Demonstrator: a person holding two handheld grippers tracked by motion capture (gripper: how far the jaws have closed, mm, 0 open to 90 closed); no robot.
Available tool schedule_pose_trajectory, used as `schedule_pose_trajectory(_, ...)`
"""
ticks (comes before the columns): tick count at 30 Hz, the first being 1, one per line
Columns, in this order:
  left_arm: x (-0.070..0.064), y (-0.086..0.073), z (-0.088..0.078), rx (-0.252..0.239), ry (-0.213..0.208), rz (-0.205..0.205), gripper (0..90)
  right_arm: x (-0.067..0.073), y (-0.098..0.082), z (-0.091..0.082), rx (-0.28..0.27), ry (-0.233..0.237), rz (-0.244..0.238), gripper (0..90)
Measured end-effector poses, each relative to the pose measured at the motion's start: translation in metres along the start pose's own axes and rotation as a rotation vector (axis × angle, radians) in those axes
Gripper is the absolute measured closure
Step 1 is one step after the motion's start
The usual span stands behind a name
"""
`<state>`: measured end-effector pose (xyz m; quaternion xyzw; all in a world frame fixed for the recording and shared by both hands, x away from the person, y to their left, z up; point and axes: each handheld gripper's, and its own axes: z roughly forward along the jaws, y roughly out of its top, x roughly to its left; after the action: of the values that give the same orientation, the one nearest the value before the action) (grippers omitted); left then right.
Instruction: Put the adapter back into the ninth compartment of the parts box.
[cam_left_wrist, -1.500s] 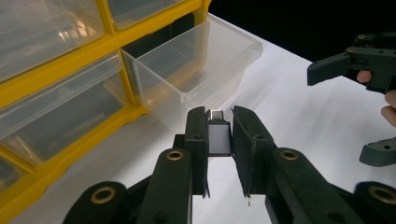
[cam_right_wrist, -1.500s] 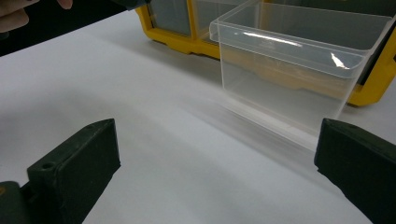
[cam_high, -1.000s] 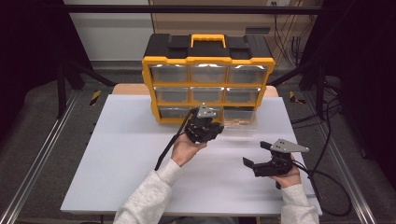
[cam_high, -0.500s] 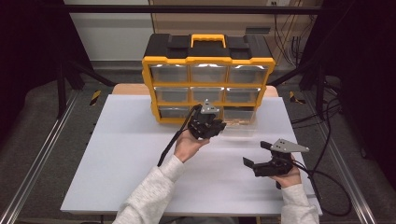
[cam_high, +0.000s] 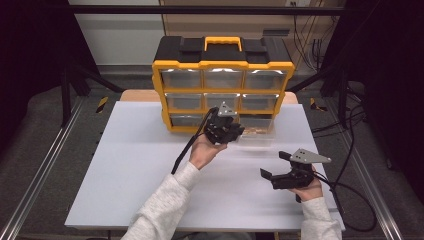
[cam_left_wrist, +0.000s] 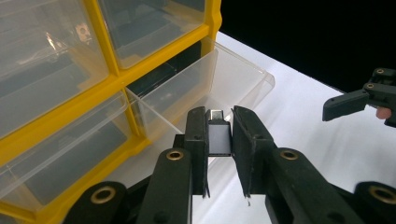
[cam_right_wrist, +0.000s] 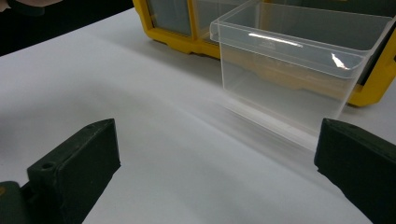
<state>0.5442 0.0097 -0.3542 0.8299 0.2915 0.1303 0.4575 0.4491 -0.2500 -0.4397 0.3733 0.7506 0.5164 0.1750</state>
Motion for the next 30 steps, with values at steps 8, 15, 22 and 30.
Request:
schedule_pose_trajectory(8,0.000,0.007,0.006,-0.006,0.001,0.006,75.6,0.000,0.000,0.000,0.000,-0.002,-0.001,0.5)
schedule_pose_trajectory(15,0.001,0.011,0.014,-0.007,-0.003,0.009,75.5,0.000,0.000,0.000,0.001,-0.002,0.000,0.5)
schedule_pose_trajectory(22,0.001,0.015,0.018,-0.013,-0.004,0.015,75.5,0.000,0.000,0.000,0.003,-0.003,-0.002,0.5)
schedule_pose_trajectory(30,0.003,0.020,0.023,-0.018,0.000,0.018,75.5,0.000,-0.001,0.002,0.010,0.001,-0.006,0.5)
